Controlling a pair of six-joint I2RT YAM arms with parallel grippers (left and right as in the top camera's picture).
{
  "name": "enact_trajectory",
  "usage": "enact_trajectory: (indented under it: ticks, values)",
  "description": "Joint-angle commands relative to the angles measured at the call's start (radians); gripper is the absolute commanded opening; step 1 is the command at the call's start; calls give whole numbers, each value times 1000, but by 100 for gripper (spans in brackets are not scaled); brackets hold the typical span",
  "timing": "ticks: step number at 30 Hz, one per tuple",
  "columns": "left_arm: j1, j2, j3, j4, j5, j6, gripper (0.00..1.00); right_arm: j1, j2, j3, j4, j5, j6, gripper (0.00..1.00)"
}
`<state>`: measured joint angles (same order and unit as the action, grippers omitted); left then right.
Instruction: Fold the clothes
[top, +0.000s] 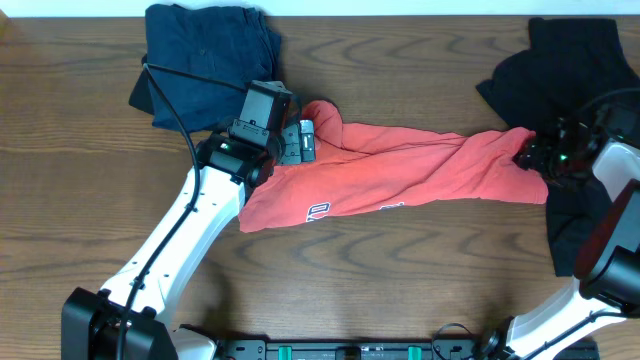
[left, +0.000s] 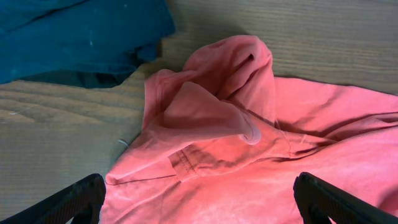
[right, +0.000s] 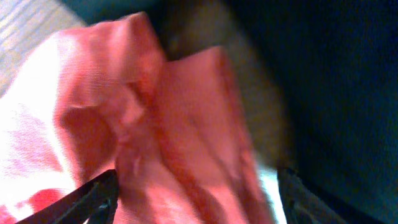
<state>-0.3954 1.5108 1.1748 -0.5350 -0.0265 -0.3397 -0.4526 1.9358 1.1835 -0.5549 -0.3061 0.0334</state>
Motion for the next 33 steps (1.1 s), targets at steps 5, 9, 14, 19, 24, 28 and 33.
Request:
enact_trajectory:
  ticks: [5, 9, 14, 19, 24, 28, 33]
  values:
    - [0, 6, 13, 1, -8, 2, 98, 67, 64, -2, 6, -53, -50, 64]
    - [0, 12, 13, 1, -8, 2, 98, 66, 64, -2, 10, -54, -50, 21]
    - [0, 21, 13, 0, -8, 2, 98, 39, 44, 22, -15, -79, -27, 1]
    - [0, 21, 13, -10, -7, 2, 98, -41, -45, 99, -108, -164, -36, 1]
    - [0, 21, 13, -3, -7, 2, 98, -95, -147, 148, -133, -226, -61, 1]
    - [0, 21, 13, -3, -8, 2, 98, -79, -189, 150, -138, -303, -81, 1]
    - [0, 21, 13, 1, -8, 2, 98, 7, -190, 149, -190, -322, -111, 1]
